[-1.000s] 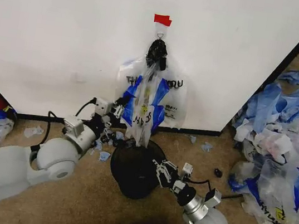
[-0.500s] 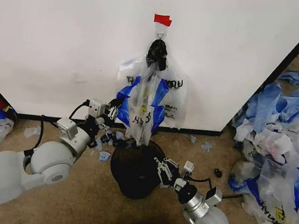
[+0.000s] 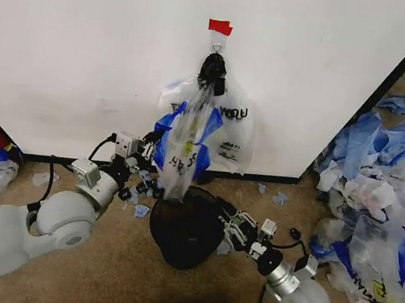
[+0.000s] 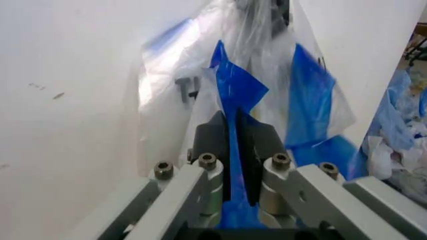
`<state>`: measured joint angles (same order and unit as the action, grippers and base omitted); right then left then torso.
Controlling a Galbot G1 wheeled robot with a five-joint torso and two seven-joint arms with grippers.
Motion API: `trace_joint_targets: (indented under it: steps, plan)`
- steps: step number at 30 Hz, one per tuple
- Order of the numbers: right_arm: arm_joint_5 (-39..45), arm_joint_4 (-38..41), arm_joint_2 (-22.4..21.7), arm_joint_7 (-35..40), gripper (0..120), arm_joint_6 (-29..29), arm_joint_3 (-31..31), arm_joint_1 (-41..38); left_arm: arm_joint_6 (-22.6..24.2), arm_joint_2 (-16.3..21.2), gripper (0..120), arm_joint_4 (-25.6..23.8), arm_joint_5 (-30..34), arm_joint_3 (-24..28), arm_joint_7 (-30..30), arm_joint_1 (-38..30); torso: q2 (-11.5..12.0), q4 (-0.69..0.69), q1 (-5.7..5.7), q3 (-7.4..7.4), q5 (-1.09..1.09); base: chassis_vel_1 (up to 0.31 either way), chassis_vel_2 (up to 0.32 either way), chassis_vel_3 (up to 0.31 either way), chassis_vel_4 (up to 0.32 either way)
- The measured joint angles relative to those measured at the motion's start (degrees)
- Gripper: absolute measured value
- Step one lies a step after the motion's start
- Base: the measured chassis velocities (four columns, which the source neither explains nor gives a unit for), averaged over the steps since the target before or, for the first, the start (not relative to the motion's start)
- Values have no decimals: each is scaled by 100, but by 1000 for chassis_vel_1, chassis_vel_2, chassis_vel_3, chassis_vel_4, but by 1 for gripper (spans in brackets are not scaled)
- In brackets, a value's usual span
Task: Pick up the garbage bag from the wall and place it over the trash bin.
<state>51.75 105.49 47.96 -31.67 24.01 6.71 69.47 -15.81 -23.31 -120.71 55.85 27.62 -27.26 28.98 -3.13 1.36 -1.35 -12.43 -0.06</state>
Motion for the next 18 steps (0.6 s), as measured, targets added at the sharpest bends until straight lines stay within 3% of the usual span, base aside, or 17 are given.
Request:
trace_joint_targets:
  steps: [8, 13, 18]
  plan:
    - [430, 525, -158, 699, 71, -129, 190, -608, -1, 73, 7, -68, 100, -145, -2, 36, 0, -1, 0, 0, -3, 0, 0, 0, 0]
    - [951, 544, -188, 946, 94, -508, -602, -1464, -17, 93, 7, -50, 126, -231, -4, 78, 0, 1, 0, 0, -3, 0, 0, 0, 0]
    - [1108, 135, 62, 1195, 100, -561, -1408, -2173, -28, 139, 7, -54, 173, -316, -4, 101, 0, -1, 0, -1, 0, 0, 0, 0, 0]
